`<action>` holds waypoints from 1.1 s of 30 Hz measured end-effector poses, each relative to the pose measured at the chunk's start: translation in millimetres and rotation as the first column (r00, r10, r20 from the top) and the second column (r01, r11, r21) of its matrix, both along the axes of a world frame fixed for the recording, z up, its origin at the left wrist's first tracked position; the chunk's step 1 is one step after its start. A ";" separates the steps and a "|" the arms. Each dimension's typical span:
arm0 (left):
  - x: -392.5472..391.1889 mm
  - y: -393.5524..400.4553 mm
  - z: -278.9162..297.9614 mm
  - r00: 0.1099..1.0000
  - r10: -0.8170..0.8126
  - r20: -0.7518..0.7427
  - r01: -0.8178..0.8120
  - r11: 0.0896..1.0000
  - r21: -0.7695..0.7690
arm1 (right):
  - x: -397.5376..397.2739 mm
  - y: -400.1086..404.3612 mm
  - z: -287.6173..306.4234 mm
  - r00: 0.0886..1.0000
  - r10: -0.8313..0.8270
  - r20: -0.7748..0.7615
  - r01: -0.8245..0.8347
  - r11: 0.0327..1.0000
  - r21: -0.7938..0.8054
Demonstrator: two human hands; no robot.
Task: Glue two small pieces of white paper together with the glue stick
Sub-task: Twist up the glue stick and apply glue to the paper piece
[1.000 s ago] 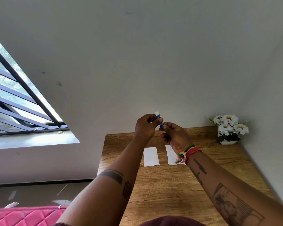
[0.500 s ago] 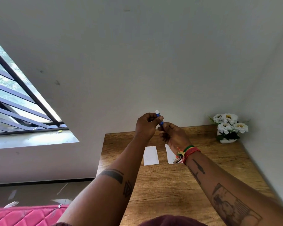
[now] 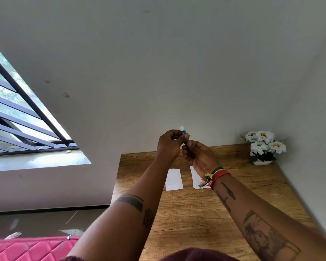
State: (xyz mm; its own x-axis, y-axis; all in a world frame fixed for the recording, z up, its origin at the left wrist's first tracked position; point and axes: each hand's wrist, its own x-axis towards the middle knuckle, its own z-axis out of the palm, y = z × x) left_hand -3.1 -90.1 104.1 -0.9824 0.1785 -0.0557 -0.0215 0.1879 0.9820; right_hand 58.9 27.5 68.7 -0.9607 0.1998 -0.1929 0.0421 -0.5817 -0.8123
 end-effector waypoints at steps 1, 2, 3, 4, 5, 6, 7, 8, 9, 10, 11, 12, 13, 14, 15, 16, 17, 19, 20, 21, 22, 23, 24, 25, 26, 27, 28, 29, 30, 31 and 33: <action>-0.4 0.4 1.2 1.000 -0.004 0.000 0.004 1.000 0.003 | 0.2 0.7 -0.1 1.000 0.009 0.001 -0.009 1.000 0.004; -1.0 0.6 2.0 1.000 -0.006 0.000 0.006 1.000 0.004 | -0.2 0.7 0.2 1.000 0.022 0.003 -0.022 1.000 0.000; -1.0 1.0 2.5 1.000 -0.005 0.000 0.005 1.000 0.004 | -0.6 0.6 0.1 0.999 0.035 0.006 -0.035 0.999 -0.012; -0.6 1.3 2.8 1.000 -0.005 0.001 0.005 1.000 0.000 | -0.7 0.2 0.3 0.999 0.050 0.008 -0.049 0.998 -0.028; -0.3 1.6 3.0 1.000 -0.004 0.001 0.004 1.000 0.000 | -0.8 -0.3 0.9 0.998 0.064 0.010 -0.064 0.997 -0.042; -0.3 1.5 2.5 1.000 -0.004 0.002 0.004 1.000 -0.001 | 0.1 -0.6 1.2 0.997 0.074 0.015 -0.074 0.996 -0.054; -0.1 1.7 2.1 1.000 -0.007 0.004 0.007 1.000 0.001 | 0.7 -0.9 1.4 0.997 0.077 0.023 -0.076 0.995 -0.066; 0.0 1.7 2.1 1.000 -0.010 0.004 0.010 1.000 -0.001 | 1.4 -1.2 1.0 0.997 0.072 0.029 -0.070 0.995 -0.076; 0.4 1.7 2.0 1.000 -0.011 0.004 0.011 1.000 -0.002 | 1.6 -1.5 0.7 0.998 0.062 0.030 -0.059 0.995 -0.085; 0.7 1.5 2.1 1.000 -0.011 0.006 0.011 1.000 -0.003 | 2.1 -1.8 0.6 0.998 0.051 0.028 -0.048 0.995 -0.090; 0.6 1.5 1.8 1.000 -0.008 0.008 0.008 1.000 0.000 | 1.9 -2.3 0.8 0.999 0.039 0.026 -0.036 0.995 -0.091; 0.4 1.2 1.4 1.000 -0.004 0.008 0.004 1.000 -0.001 | 2.3 -2.8 1.4 0.999 0.027 0.024 -0.025 0.996 -0.090; 0.1 0.9 0.9 1.000 0.000 0.006 0.000 1.000 -0.003 | 2.8 -2.9 2.2 1.000 0.020 0.017 -0.018 0.996 -0.087; 0.0 0.6 0.3 1.000 0.002 0.005 -0.002 1.000 -0.007 | 3.1 -3.0 3.1 1.000 0.015 0.012 -0.014 0.996 -0.084; -0.2 0.4 -0.3 1.000 0.004 0.008 -0.003 1.000 -0.008 | 3.3 -2.6 3.5 1.000 0.012 0.009 -0.011 0.997 -0.080; -0.2 0.0 -0.8 1.000 0.004 0.010 -0.004 1.000 -0.009 | 3.9 -2.1 3.8 1.000 0.011 0.008 -0.010 0.997 -0.073; 0.1 0.1 -0.7 1.000 0.003 0.012 -0.003 1.000 -0.010 | 3.8 -1.3 3.9 1.000 0.010 0.008 -0.010 0.998 -0.066; 0.8 0.2 -0.1 1.000 0.004 0.010 -0.004 1.000 -0.012 | 3.3 0.0 3.1 1.000 0.007 0.008 -0.006 0.999 -0.050; 1.1 0.1 0.6 1.000 0.006 0.010 -0.005 1.000 -0.012 | 3.5 0.1 3.1 1.000 0.006 0.009 -0.005 0.999 -0.037; 1.3 0.1 1.6 1.000 0.007 0.010 -0.007 1.000 -0.014 | 3.1 0.1 2.8 1.000 0.005 0.010 -0.005 1.000 -0.020; 1.5 -0.1 2.7 1.000 0.007 0.010 -0.007 1.000 -0.016 | 3.6 -0.2 3.0 1.000 0.008 0.008 -0.008 1.000 0.001; 1.3 -0.1 3.2 1.000 0.008 0.011 -0.008 1.000 -0.017 | 3.6 -0.4 3.0 1.000 0.013 0.006 -0.013 1.000 0.021; 1.1 0.0 3.2 1.000 0.008 0.012 -0.008 1.000 -0.016 | 3.5 -0.7 3.0 1.000 0.020 0.007 -0.020 0.999 0.034; 0.9 0.0 3.3 1.000 0.009 0.014 -0.009 1.000 -0.016 | 3.3 -1.1 3.4 1.000 0.029 0.010 -0.029 0.999 0.038; 0.8 0.1 3.7 1.000 0.011 0.017 -0.011 1.000 -0.015 | 3.0 -1.5 4.5 0.999 0.042 0.015 -0.042 0.999 0.033; 0.4 0.1 4.4 1.000 0.012 0.022 -0.012 1.000 -0.012 | 2.3 -2.0 5.4 0.998 0.059 0.020 -0.059 0.998 0.022; -0.1 0.1 4.9 1.000 0.010 0.025 -0.010 1.000 -0.009 | 1.6 -2.3 5.8 0.997 0.077 0.025 -0.078 0.997 0.008; -0.6 0.1 5.5 1.000 0.006 0.025 -0.006 1.000 -0.009 | 1.1 -2.3 5.6 0.995 0.093 0.031 -0.093 0.996 -0.009; -0.6 0.1 6.2 1.000 0.001 0.022 -0.001 1.000 -0.014 | 0.6 -2.6 5.4 0.994 0.100 0.037 -0.099 0.995 -0.026; -0.3 0.2 6.8 1.000 0.000 0.019 0.000 1.000 -0.019 | -0.2 -2.7 4.7 0.995 0.094 0.040 -0.093 0.995 -0.041; 0.4 -0.4 7.2 1.000 0.009 0.017 -0.008 1.000 -0.021 | -1.5 -3.2 5.1 0.998 0.058 0.027 -0.057 0.997 -0.056</action>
State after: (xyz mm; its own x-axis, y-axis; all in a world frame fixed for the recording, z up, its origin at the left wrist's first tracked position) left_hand -2.7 -90.5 111.2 -0.9827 0.1689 -0.0762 -0.0400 0.2084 0.9772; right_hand 57.5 24.3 73.8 -0.9642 0.1325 -0.2298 0.0998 -0.6216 -0.7769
